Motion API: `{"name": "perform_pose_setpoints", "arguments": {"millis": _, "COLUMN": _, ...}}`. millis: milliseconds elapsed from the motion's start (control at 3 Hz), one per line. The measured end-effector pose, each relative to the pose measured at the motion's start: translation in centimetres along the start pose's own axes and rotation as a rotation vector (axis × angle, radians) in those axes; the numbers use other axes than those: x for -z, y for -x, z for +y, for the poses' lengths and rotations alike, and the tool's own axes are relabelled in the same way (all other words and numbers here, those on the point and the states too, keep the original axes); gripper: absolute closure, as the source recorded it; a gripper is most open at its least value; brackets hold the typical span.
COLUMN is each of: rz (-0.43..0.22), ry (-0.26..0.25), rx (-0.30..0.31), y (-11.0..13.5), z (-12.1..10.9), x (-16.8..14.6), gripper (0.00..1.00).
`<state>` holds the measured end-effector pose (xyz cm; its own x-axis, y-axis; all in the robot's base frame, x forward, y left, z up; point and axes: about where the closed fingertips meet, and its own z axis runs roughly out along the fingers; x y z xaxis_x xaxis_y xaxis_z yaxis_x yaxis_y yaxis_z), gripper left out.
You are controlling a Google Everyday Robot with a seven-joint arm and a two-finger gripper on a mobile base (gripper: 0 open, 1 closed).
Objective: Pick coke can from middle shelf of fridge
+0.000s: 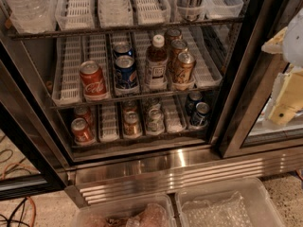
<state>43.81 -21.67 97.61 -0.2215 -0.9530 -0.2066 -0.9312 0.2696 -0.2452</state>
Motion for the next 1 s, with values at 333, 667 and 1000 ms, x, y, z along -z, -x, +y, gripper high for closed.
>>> {"name": "perform_pose_setpoints", "arguments": {"millis": 333, "rz": 0.0, "ry": 0.0, "rx": 0.0, "y": 0.0, "z": 0.0, "x": 0.0, "gripper": 0.0}}
{"name": "perform_pose_setpoints", "arguments": {"millis": 667, "rz": -0.035, "ry": 0.02, "rx": -0.011, "y": 0.5, "z": 0.8, "x": -2.0, "gripper": 0.0}}
{"name": "perform_pose_setpoints", "arguments": {"millis": 1000, "rz": -0.112, "ry": 0.065, "rx": -0.077, "y": 0.8, "z": 2.6, "x": -6.4, "gripper": 0.0}}
